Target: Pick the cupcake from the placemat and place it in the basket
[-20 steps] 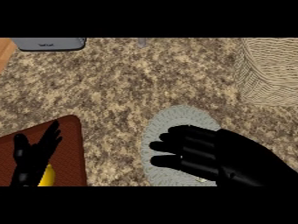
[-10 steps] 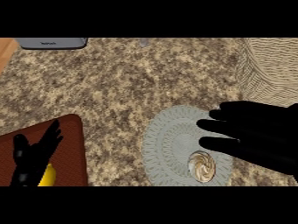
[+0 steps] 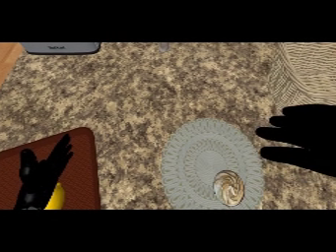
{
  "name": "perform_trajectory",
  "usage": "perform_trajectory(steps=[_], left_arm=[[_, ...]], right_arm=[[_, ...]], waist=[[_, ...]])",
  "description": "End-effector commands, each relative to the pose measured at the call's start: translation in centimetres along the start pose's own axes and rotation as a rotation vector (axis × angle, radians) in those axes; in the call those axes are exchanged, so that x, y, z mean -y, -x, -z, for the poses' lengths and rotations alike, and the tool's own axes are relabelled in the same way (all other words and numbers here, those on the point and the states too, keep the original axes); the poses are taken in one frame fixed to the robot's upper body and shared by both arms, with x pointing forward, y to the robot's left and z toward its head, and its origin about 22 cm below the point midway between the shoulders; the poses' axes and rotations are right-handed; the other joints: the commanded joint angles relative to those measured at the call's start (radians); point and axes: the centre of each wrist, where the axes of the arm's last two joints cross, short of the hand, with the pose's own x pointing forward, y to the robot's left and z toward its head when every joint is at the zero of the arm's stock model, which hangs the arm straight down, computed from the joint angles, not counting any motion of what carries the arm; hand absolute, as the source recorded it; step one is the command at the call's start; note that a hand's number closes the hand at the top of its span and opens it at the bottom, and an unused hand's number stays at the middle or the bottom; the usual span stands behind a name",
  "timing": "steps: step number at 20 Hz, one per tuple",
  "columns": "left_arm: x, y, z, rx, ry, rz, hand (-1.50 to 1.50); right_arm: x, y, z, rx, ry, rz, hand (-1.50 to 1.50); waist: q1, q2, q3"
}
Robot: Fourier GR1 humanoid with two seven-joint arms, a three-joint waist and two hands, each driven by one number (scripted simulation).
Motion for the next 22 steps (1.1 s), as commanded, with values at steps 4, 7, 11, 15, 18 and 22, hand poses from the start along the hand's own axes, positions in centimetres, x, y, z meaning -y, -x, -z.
perform_trajectory(steps=[4,7,11,15,18,22], left_arm=[[-1.4,2.2,0.6,-0.087,-0.007,0.002,0.00],[-0.4,1.5,0.5,-0.109,0.019,0.001,0.00],[0.7,3.1,0.0,-0.094,0.007,-0.002,0.00],[0.2,1.5,1.5,-0.095,0.001,-0.006,0.00],[0.7,2.8,0.3,-0.095,0.011,-0.003,0.00],[-1.1,1.6,0.8,-0.083,0.011,-0.009,0.00]], right_arm=[[-2.7,0.0,1.0,0.019,-0.021,0.031,-1.50],[-4.0,-0.1,3.6,0.028,-0.003,0.062,-1.50],[-5.6,0.0,4.4,0.046,-0.001,0.088,-1.50],[-8.3,0.1,5.2,0.062,0.010,0.098,-1.50],[-8.5,0.7,6.3,0.017,-0.012,0.073,-1.50],[-11.3,-0.1,9.1,0.000,-0.049,0.042,-1.50]], waist=[[-0.002,0.007,-0.009],[0.007,0.009,-0.009],[0.005,0.008,-0.009],[-0.002,0.010,-0.007],[0.007,0.010,-0.008],[0.007,0.010,-0.008]])
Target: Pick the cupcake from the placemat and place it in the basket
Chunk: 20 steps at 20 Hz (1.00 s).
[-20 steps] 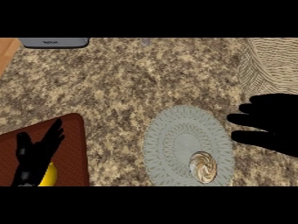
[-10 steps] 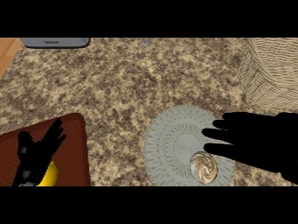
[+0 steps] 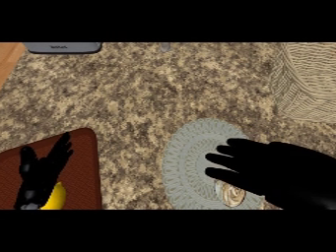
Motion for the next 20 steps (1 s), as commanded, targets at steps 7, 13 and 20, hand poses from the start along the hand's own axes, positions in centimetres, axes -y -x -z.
perform_trajectory(steps=[7,13,20], left_arm=[[-0.9,2.2,-0.9,-0.100,0.008,-0.003,0.00],[1.7,1.0,-1.2,-0.095,0.005,-0.016,0.00],[-0.3,2.0,-0.6,-0.097,-0.016,0.003,0.00]], right_arm=[[-5.2,2.2,3.1,-0.009,-0.030,0.000,-1.50],[-7.2,3.9,3.8,-0.008,-0.011,-0.018,-1.50],[-9.6,3.5,4.8,0.006,0.004,-0.013,-1.50]], waist=[[0.001,0.007,-0.011],[0.001,0.006,-0.011],[-0.007,0.005,-0.011]])
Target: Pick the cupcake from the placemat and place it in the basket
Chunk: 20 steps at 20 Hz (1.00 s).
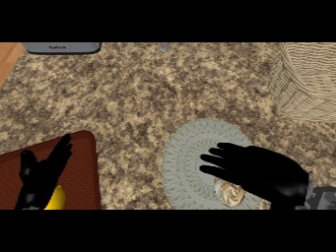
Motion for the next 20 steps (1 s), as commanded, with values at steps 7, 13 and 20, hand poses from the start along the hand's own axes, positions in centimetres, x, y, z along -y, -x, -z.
perform_trajectory(steps=[7,13,20], left_arm=[[1.6,2.5,-1.3,-0.086,0.001,0.007,0.00],[-0.5,2.8,-0.7,-0.109,-0.003,-0.004,0.00],[0.3,3.0,-1.9,-0.103,0.004,-0.014,0.00]], right_arm=[[-2.6,-0.1,2.5,0.015,-0.007,-0.015,-1.50],[-3.4,0.2,2.7,-0.054,-0.091,-0.074,-1.50],[-3.1,1.1,3.2,-0.068,-0.099,-0.055,-1.50]], waist=[[0.001,0.006,-0.010],[-0.001,0.006,-0.010],[0.002,0.005,-0.010]])
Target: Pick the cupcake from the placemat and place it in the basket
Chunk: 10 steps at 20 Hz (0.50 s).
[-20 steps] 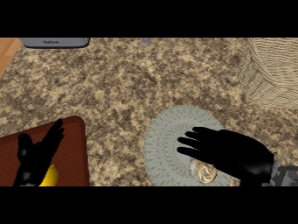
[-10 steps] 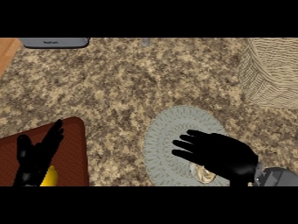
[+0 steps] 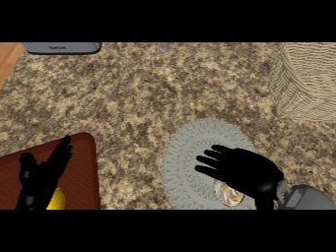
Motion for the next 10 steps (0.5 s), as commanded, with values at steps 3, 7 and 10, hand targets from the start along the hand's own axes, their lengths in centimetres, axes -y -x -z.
perform_trajectory(steps=[3,7,10], left_arm=[[0.2,2.3,0.7,-0.103,0.000,-0.006,0.00],[-0.2,0.5,1.0,-0.110,-0.016,-0.019,0.00],[-1.1,0.7,0.5,-0.105,-0.006,0.010,0.00]], right_arm=[[-2.8,-0.4,1.9,0.001,0.023,-0.003,-1.50],[-1.4,0.0,0.6,0.021,0.021,0.021,-1.50],[-4.8,1.3,1.5,0.002,0.023,0.017,-1.50]], waist=[[-0.001,0.009,-0.011],[-0.004,0.008,-0.011],[0.000,0.009,-0.011]])
